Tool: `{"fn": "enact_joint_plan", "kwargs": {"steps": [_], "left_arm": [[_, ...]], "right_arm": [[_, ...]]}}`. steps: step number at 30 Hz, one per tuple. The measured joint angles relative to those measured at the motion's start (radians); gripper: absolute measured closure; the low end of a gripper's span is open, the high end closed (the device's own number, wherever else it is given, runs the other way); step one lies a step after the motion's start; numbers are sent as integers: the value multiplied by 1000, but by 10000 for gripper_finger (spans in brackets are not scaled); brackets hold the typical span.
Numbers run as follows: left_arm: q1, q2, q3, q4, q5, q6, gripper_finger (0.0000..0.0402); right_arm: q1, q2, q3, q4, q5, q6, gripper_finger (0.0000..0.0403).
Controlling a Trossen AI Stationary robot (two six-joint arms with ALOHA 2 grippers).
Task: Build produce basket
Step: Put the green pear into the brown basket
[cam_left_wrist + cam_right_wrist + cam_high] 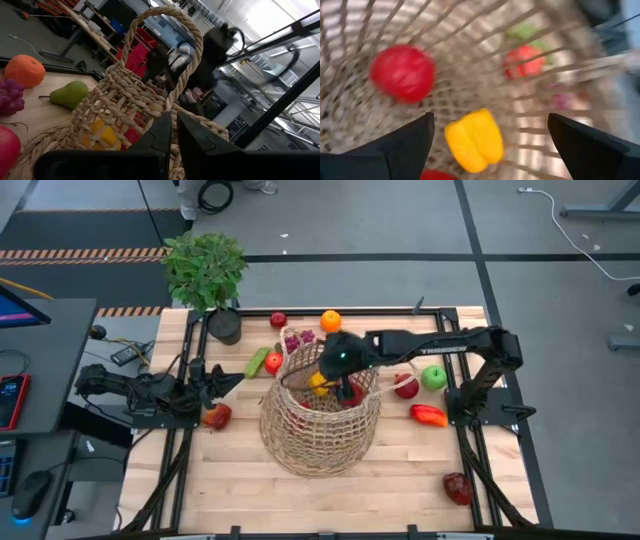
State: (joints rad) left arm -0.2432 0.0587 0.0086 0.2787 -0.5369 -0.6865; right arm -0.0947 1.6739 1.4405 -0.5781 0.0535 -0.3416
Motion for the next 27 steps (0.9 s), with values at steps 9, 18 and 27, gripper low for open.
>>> {"fn": "enact_joint_plan", "kwargs": {"steps": [9, 18, 27], "left_arm": [[0, 0, 0, 0, 0, 0, 372], [0, 0, 0, 0, 0, 0, 366], [0, 0, 0, 0, 0, 0, 367]], "right_arm": [[-82, -156, 51, 1, 6, 71, 11], [-199, -337, 51, -23, 6, 257, 11], [-280, -432, 51, -169, -4, 427, 12]]}}
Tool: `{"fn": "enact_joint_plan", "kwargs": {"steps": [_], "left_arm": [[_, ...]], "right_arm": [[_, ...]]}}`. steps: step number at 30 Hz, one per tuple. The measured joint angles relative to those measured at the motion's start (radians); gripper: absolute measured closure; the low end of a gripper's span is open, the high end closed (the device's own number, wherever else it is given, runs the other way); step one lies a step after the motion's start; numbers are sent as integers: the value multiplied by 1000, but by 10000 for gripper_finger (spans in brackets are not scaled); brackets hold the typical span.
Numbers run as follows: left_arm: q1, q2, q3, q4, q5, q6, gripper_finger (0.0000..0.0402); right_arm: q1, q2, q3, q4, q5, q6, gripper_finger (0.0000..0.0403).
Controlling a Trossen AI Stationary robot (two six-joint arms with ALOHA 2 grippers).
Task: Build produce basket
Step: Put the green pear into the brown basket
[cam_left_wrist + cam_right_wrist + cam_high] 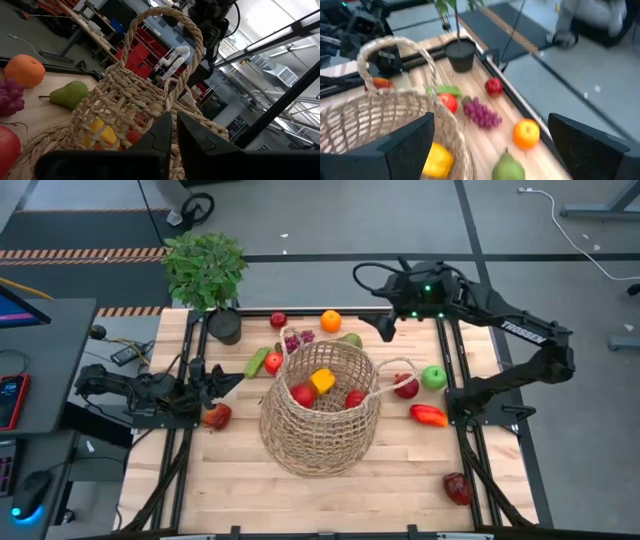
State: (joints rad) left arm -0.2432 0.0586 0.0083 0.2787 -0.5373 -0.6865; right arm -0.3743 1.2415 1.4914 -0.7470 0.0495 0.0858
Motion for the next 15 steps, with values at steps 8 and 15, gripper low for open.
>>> {"fn": "enact_joint_plan", "kwargs": {"steps": [8, 15], "left_arm": [[0, 0, 0, 0, 0, 0, 369], [0, 0, 0, 0, 0, 0, 366]], "right_arm": [[-28, -81, 0, -121, -50, 27, 21], [-29, -143, 0, -145, -129, 75, 44]]}}
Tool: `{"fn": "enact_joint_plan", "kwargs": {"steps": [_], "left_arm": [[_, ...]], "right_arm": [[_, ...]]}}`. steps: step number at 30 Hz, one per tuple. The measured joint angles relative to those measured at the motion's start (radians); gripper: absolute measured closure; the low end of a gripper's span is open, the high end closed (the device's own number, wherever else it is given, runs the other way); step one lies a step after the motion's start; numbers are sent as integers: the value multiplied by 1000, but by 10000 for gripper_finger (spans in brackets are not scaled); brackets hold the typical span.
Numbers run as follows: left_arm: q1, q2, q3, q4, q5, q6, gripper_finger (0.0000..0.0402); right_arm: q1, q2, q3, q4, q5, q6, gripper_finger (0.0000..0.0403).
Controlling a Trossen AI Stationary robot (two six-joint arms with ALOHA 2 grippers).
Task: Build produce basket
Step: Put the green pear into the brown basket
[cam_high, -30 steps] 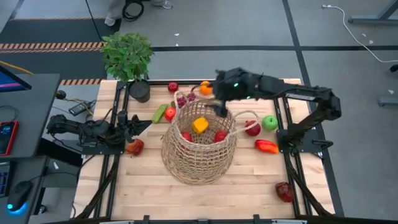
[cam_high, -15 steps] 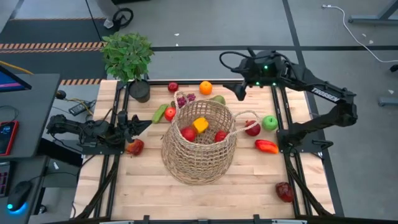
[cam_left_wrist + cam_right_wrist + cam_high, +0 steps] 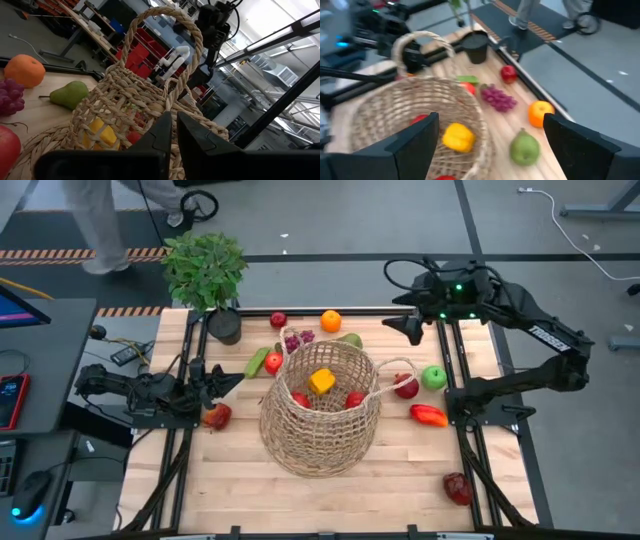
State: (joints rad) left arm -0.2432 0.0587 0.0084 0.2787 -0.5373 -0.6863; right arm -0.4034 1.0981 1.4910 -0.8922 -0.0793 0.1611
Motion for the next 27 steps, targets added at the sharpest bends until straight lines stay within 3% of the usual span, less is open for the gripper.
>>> {"fn": "enact_joint_plan", "kwargs": {"steps": [10, 15, 23, 27], "left_arm": [[0, 0, 0, 0, 0, 0, 365], [0, 0, 0, 0, 0, 0, 369], [0, 0, 0, 0, 0, 0, 366], [0, 0, 0, 0, 0, 0, 367]], "right_arm": [[15, -75, 0, -119, -58, -30, 59], [15, -105, 0, -120, -161, -14, 59], [15, -147, 0, -132, -158, -62, 59], [15, -159, 0, -133, -181, -7, 59]]}}
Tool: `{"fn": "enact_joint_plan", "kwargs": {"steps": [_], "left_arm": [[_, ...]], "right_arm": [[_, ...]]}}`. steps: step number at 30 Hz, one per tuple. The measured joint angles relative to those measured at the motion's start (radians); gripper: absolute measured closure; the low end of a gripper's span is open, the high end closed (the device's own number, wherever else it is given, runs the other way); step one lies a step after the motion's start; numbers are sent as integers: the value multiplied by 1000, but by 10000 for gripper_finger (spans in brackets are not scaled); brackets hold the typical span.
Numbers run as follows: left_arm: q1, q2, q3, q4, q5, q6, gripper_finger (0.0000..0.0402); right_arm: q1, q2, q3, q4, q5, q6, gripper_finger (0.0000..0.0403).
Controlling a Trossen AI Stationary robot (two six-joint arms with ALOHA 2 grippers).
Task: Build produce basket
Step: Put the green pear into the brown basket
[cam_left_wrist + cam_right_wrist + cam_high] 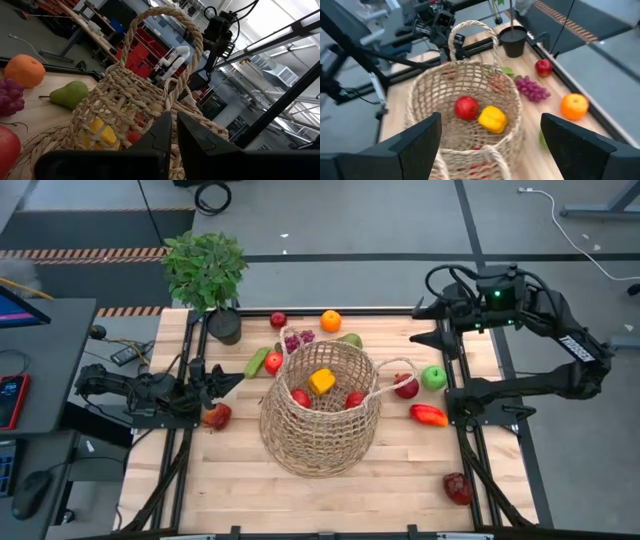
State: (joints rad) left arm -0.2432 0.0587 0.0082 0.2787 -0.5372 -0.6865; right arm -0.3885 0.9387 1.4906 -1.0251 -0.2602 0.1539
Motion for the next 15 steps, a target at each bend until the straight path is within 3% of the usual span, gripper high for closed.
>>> {"fn": "enact_joint_plan", "kwargs": {"steps": [7, 15], "left_arm": [[0, 0, 0, 0, 0, 0, 368], [0, 0, 0, 0, 0, 0, 366]], "right_arm": [[-3, -17, 0, -19, -20, 8, 59], [-4, -16, 0, -166, -20, 31, 59]]}}
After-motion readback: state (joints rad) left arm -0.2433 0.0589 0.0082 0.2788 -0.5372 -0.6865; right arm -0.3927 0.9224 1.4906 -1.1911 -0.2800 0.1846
